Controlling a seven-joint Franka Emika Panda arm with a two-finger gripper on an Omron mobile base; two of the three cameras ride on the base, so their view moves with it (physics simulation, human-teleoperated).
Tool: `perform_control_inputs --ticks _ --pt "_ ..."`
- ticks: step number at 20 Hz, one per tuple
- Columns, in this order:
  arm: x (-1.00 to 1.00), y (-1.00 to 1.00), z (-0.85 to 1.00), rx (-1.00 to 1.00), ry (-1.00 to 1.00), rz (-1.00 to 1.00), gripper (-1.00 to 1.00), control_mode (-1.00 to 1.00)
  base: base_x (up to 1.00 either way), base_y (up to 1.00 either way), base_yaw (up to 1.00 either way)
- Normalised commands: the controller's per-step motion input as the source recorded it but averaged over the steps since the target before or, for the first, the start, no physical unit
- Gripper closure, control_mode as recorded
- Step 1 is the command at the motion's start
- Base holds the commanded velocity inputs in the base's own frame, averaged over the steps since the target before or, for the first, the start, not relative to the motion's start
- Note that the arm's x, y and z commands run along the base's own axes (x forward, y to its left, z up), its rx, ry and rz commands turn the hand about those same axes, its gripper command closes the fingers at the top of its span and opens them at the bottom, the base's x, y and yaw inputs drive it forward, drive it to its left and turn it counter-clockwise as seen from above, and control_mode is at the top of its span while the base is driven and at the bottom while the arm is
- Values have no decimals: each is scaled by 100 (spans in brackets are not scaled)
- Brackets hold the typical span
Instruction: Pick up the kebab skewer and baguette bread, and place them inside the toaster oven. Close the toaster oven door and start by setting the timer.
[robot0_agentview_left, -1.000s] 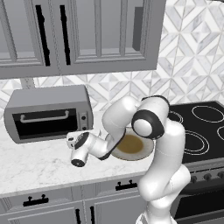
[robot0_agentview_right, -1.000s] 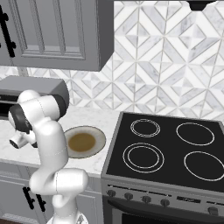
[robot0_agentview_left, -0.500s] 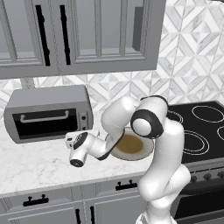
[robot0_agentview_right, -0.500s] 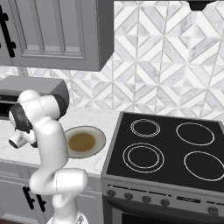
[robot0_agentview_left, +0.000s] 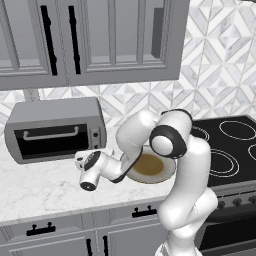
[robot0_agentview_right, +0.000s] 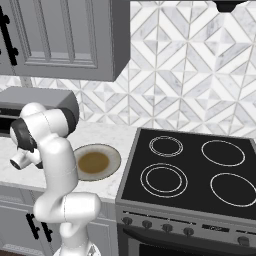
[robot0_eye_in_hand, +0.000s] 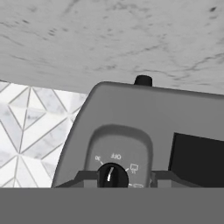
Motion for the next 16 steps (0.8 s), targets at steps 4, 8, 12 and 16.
perform_control_inputs --ticks 4,8,12,16 --pt "0 -24 -1 9 0 0 100 -100 0 0 0" --pt "0 -23 0 10 0 0 100 -100 0 0 0" --pt "0 -25 -1 10 0 0 100 -100 0 0 0" --pt "-3 -28 0 8 0 1 100 -100 0 0 0"
